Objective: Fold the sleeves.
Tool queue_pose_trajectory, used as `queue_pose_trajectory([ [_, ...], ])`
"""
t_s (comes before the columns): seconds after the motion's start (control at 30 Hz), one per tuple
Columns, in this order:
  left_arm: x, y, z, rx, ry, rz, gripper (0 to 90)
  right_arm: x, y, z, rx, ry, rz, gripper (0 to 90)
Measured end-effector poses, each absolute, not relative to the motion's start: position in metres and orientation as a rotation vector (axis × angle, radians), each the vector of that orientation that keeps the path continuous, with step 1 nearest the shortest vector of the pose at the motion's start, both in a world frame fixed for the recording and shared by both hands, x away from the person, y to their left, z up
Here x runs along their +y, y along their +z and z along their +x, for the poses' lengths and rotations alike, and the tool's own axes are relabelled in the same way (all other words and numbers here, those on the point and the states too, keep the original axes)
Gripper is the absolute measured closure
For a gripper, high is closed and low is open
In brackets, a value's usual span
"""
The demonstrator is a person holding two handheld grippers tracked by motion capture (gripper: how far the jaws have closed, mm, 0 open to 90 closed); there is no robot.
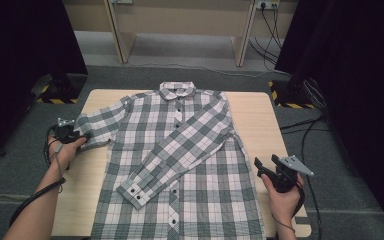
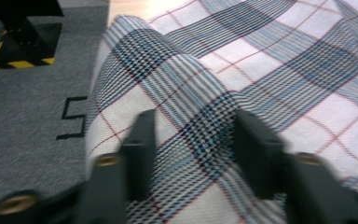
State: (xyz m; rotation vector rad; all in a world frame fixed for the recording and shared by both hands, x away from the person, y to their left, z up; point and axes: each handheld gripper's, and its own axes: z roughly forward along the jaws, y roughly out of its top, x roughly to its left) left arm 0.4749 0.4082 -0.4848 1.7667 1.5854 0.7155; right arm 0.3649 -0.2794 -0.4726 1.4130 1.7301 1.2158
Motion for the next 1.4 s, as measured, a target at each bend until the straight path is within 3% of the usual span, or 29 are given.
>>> queue_pose_trajectory([
  [0.1,0.401,-0.484,0.477,1.578,0.707,1.775,83.1,-0.279,-0.473,0.365,1.732,1.214,1.411,29.6],
  [0.2,0.394,-0.48,0.48,1.601,0.669,1.79,88.1,-0.28,-0.473,0.365,1.727,1.219,1.412,29.8],
  [0.33,0.397,-0.481,0.478,1.623,0.618,1.68,88.6,-0.28,-0.473,0.365,1.72,1.227,1.424,30.1],
  [0.73,0.39,-0.452,0.464,1.481,0.72,1.53,88.6,-0.28,-0.473,0.366,1.719,1.221,1.423,30.6],
  [1.4,0.305,-0.41,0.466,1.21,0.77,1.582,88.7,-0.281,-0.473,0.366,1.716,1.227,1.441,31.2],
])
